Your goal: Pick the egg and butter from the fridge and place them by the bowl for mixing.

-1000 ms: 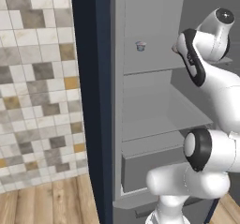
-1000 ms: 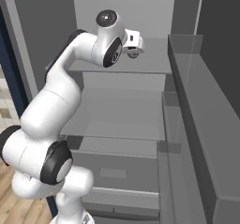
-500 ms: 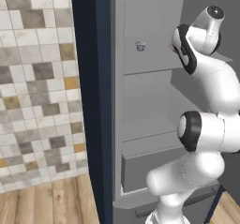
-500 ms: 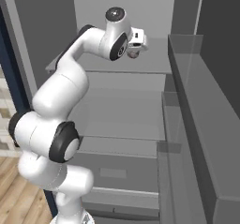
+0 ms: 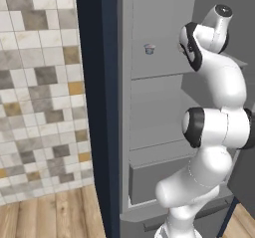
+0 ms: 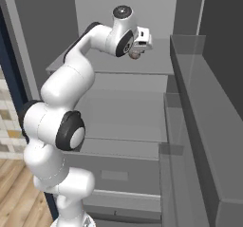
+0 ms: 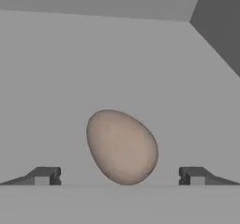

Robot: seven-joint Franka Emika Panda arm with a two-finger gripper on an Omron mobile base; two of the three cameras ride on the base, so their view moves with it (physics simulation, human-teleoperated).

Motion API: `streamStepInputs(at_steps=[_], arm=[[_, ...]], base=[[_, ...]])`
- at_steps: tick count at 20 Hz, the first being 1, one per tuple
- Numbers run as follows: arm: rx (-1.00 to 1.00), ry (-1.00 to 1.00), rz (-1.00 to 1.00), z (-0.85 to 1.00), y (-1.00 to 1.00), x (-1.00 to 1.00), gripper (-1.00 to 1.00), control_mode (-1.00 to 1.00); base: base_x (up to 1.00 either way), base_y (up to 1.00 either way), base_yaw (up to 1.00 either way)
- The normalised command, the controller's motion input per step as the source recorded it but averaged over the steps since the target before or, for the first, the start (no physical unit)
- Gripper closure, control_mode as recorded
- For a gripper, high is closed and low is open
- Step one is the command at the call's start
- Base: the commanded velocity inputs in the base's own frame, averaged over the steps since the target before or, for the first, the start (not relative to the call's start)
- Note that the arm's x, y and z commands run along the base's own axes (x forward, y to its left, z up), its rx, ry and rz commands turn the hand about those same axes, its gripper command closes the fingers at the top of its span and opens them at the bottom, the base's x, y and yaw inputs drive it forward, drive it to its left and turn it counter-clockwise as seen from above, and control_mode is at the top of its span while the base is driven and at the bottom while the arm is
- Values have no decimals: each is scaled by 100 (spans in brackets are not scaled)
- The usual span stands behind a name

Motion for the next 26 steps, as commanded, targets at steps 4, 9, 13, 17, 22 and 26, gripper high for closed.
streamStepInputs(at_steps=[4, 9, 13, 17, 22, 26], arm=[[0, 0, 0, -13, -6, 18, -100, -100], [0, 0, 0, -11, 0, 14, -100, -100], [0, 0, 0, -11, 0, 21, -100, -100], [1, 1, 0, -10, 0, 18, -100, -100], [1, 1, 0, -11, 0, 10, -100, -100], [2, 1, 0, -9, 0, 5, 100, -100]], base=[[0, 0, 0], [0, 0, 0], [0, 0, 0], [0, 0, 0], [0, 0, 0], [0, 0, 0]])
